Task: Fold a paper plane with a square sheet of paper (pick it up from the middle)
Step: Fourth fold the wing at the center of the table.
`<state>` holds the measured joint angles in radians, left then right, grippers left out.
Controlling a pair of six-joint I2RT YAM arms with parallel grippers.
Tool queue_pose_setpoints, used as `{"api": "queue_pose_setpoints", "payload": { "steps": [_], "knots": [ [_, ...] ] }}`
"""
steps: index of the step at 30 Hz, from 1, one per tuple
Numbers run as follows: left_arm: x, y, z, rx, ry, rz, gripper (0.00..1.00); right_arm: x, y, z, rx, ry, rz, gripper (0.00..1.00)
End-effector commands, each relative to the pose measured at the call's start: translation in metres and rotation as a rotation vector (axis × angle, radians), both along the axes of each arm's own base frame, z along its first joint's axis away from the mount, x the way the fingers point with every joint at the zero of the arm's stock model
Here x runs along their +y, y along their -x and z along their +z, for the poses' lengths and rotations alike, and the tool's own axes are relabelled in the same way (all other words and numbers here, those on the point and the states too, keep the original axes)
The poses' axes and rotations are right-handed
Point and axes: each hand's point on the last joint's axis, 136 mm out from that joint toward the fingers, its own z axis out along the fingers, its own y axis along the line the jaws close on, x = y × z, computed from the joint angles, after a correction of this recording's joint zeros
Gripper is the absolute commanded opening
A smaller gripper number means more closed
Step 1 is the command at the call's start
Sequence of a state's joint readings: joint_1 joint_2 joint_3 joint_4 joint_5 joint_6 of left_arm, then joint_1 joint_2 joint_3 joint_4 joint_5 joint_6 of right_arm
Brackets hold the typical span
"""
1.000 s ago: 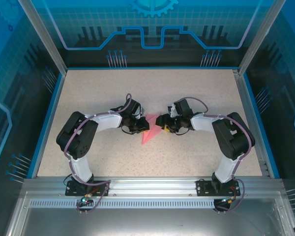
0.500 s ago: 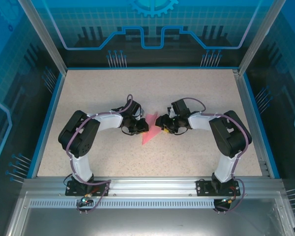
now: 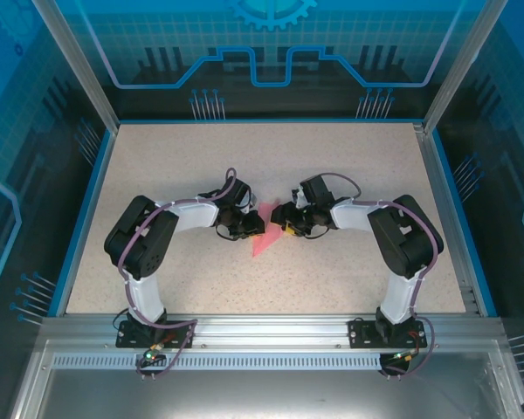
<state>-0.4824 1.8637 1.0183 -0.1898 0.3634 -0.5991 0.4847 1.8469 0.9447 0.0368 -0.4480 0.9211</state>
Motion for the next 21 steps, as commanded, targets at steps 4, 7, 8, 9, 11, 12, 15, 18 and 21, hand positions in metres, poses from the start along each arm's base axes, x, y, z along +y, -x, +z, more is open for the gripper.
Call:
{"api": "queue_pose_setpoints", "payload": {
  "steps": [4, 7, 8, 9, 11, 12, 15, 18, 21],
  "knots": [
    [0.01, -0.004, 0.007, -0.019, 0.007, 0.034, 0.2, -0.004, 0.01, 0.007, 0.01, 0.015, -0.011, 0.57],
    [0.01, -0.004, 0.005, -0.014, 0.012, 0.035, 0.2, -0.008, 0.018, 0.006, 0.007, 0.03, -0.016, 0.57],
    [0.01, -0.004, 0.005, -0.011, 0.015, 0.033, 0.2, -0.011, 0.018, 0.007, 0.004, 0.046, -0.024, 0.58],
    [0.01, -0.004, 0.004, -0.008, 0.016, 0.033, 0.2, -0.015, 0.02, 0.006, 0.01, 0.071, -0.031, 0.58],
    [0.009, -0.003, 0.003, -0.004, 0.02, 0.033, 0.2, -0.018, 0.021, 0.005, 0.019, 0.085, -0.037, 0.59],
    [0.01, -0.002, 0.002, -0.001, 0.018, 0.033, 0.19, -0.018, 0.022, 0.003, 0.032, 0.089, -0.043, 0.59],
    [0.011, -0.001, 0.0, 0.005, 0.012, 0.033, 0.19, -0.015, 0.023, 0.001, 0.055, 0.074, -0.068, 0.59],
    [0.012, 0.001, -0.001, 0.011, 0.008, 0.038, 0.19, -0.003, 0.022, 0.001, 0.061, 0.051, -0.045, 0.58],
    [0.012, 0.001, -0.002, 0.015, 0.008, 0.036, 0.19, 0.005, 0.018, 0.0, 0.066, 0.02, -0.048, 0.58]
  ]
}}
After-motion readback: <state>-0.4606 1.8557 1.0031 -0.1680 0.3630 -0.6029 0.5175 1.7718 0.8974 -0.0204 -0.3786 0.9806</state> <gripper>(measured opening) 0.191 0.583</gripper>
